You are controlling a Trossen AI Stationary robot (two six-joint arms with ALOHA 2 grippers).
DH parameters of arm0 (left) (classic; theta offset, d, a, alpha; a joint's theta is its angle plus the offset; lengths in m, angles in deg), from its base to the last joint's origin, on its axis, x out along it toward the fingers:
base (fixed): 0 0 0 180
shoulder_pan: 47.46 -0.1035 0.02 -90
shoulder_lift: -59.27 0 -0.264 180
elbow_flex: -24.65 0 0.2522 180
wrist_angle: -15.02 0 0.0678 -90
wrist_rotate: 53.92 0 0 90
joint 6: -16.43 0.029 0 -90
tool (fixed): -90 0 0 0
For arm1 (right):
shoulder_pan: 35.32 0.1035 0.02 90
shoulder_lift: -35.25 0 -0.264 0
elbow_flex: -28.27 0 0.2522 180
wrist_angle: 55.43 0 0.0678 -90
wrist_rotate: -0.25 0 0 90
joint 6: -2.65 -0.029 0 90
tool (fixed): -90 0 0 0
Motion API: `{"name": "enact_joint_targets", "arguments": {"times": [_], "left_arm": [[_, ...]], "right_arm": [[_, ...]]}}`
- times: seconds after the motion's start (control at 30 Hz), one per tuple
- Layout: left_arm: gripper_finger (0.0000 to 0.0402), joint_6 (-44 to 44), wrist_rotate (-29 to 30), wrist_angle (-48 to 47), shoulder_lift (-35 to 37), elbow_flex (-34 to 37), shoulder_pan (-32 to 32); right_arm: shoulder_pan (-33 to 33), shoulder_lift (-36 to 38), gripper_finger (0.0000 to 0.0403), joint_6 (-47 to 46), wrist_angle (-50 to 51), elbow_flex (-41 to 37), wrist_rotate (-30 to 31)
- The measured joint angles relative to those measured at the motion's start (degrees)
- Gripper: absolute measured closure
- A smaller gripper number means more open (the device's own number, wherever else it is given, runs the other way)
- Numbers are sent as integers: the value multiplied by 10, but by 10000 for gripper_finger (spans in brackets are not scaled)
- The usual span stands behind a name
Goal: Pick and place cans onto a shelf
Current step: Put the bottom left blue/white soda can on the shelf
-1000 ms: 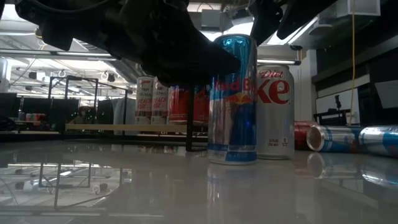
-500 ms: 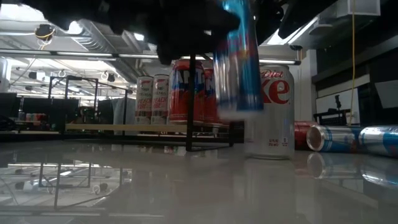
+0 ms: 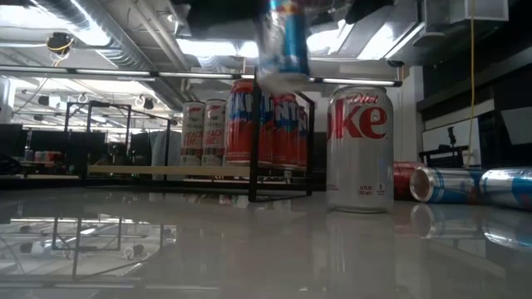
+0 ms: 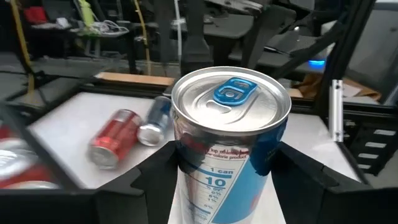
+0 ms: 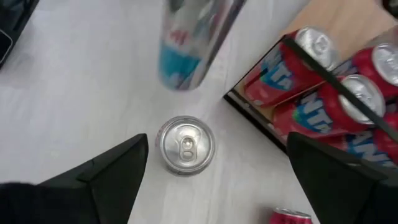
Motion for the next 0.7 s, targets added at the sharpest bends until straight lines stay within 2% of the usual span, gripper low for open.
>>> {"name": "enact_joint_targets", "arguments": {"times": [0.27,0.7], "left_arm": [[192,50,59,-119,123,0,0],[192,52,134,-306,299,0,-36]], "right_arm": [[0,8,31,0,-1,0,0],[0,8,31,2,-5,0,0]]}}
